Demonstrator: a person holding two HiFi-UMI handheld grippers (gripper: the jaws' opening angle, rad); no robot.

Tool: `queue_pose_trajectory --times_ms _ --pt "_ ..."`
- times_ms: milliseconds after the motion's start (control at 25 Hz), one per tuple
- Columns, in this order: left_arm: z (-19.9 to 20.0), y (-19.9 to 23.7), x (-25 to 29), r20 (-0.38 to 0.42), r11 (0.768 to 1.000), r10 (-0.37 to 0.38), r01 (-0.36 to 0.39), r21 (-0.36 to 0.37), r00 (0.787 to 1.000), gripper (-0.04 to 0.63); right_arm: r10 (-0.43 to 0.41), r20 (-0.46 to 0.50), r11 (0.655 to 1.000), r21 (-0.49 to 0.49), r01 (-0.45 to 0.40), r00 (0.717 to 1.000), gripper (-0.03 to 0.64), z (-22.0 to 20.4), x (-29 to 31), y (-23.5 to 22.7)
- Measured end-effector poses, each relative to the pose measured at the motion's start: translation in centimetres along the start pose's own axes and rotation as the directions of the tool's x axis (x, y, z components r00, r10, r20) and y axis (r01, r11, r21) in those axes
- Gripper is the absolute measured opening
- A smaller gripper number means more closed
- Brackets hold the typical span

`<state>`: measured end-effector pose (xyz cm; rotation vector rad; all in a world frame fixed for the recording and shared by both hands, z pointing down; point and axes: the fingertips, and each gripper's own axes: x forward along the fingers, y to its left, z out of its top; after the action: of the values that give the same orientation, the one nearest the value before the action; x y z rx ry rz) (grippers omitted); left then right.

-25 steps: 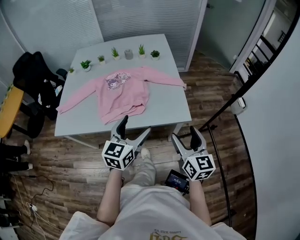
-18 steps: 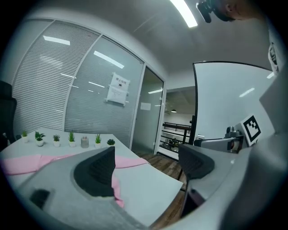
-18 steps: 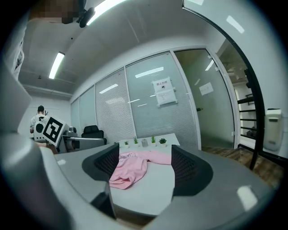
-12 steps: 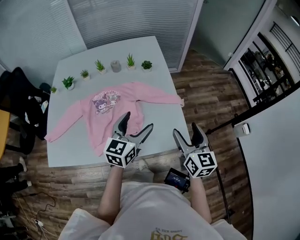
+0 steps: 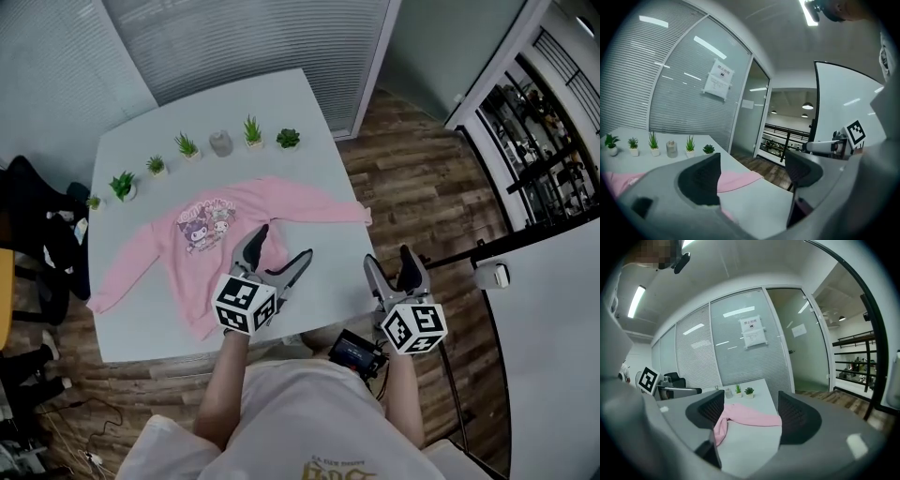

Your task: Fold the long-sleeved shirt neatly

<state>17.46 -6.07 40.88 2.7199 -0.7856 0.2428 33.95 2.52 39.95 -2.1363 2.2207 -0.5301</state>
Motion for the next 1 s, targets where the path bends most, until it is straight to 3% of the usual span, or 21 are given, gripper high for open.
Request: queue_pose_trajectory --times_ms 480,1000 --pt "0.4 0.5 1.3 0.003 1.0 0.016 -0.015 -0.027 1.0 0.414 0.038 -0.015 0.999 0.012 -0.038 0.999 0.357 1.1 1.6 -0.2" --pt "0.2 -0.1 4.3 -0.025 0.999 0.034 -0.035 -0.035 0.999 0.393 0.074 -0.051 0.997 0.012 -0.074 0.996 0.351 1.7 3.9 -3.3"
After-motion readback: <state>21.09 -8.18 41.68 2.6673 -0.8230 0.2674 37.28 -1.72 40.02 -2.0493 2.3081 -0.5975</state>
